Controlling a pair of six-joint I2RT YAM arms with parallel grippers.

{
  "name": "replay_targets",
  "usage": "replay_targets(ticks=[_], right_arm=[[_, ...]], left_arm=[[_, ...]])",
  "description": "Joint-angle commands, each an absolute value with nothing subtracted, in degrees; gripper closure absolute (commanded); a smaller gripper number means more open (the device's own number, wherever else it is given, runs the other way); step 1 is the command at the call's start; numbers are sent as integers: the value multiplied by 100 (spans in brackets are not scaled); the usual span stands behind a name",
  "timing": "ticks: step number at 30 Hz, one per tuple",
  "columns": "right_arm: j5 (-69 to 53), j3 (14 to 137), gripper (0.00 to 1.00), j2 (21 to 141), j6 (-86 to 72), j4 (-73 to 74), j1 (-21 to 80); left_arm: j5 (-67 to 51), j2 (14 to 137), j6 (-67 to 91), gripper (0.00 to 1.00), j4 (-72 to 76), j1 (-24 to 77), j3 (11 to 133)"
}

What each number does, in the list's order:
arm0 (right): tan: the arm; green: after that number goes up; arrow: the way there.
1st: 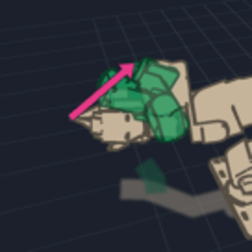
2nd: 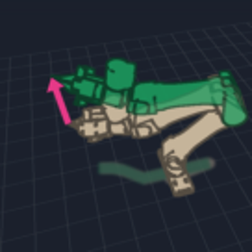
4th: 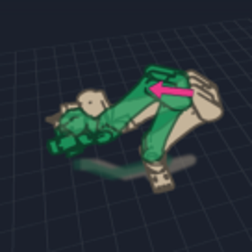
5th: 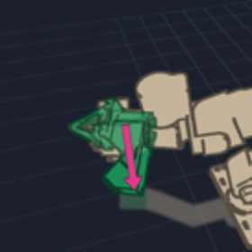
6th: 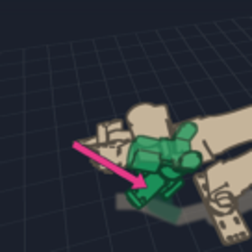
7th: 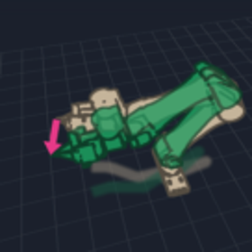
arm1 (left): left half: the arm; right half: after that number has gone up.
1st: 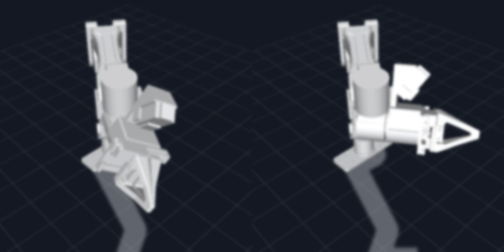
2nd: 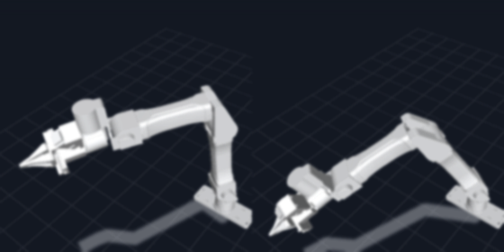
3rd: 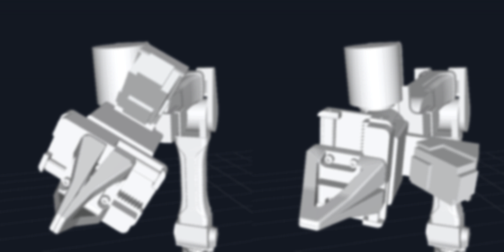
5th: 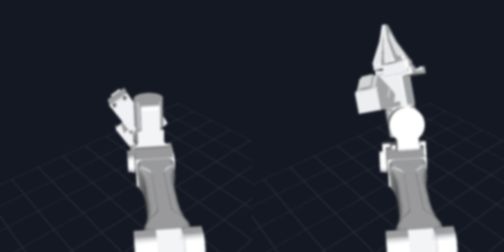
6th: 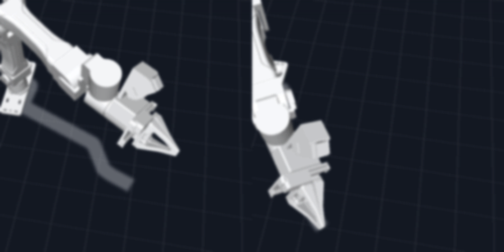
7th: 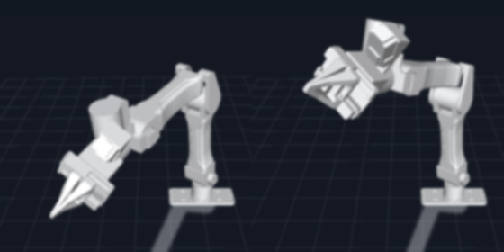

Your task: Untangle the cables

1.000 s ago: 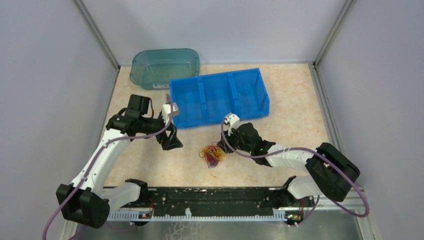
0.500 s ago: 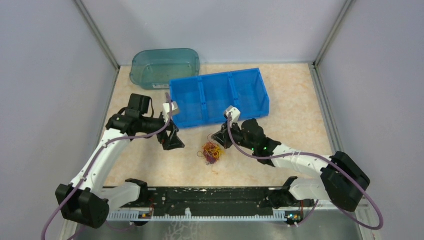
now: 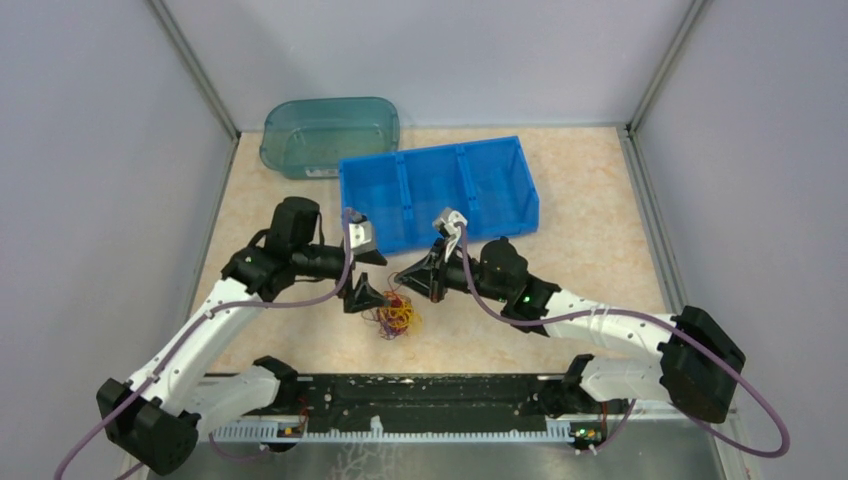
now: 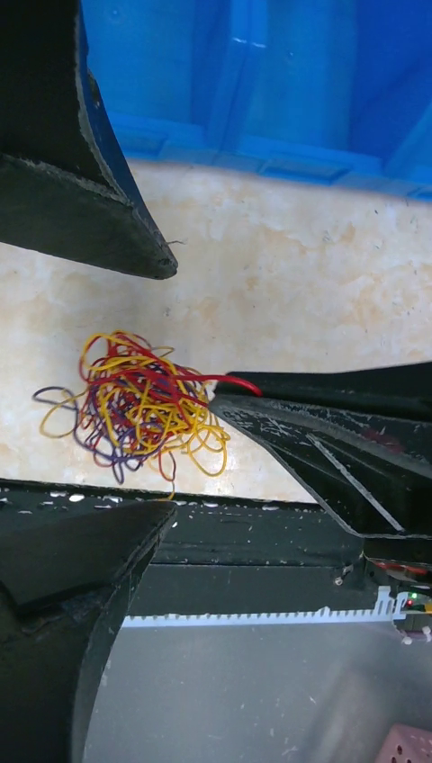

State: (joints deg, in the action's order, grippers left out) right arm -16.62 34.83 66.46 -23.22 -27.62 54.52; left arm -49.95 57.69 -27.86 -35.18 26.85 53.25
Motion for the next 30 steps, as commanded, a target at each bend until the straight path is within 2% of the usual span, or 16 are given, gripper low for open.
replay_targets(ticks=[1,9,13,16,21,25,30], right_arm=[[-1809,3926,100,6445,-2635,-3561,5587],[-1810,4052,100,6476,-2795,-3823,5748],[-1794,4069,100,6489,-2840,-3911,5775],[-1716,4033,100,6426,-2801,-3871,5779],[-1597,3900,100,6306,-2743,-3803,5775],[-1616,3858,100,6250,-2747,-3789,5778],[-1663,3880,100,6271,-2789,-3814,5780]], left_arm=[[-4844,5668,-2712,5,-2831,2999,5076],[-4949,5758,-2432,23,-2615,3165,4952],[-5024,5726,-2172,43,-2447,3225,4826],[-4955,5639,-2039,52,-2443,3242,4781],[-4883,5406,-1945,60,-2460,3244,4790],[-4882,5236,-1689,54,-2424,3248,4835],[-4833,5080,-1554,72,-2229,3243,4802]])
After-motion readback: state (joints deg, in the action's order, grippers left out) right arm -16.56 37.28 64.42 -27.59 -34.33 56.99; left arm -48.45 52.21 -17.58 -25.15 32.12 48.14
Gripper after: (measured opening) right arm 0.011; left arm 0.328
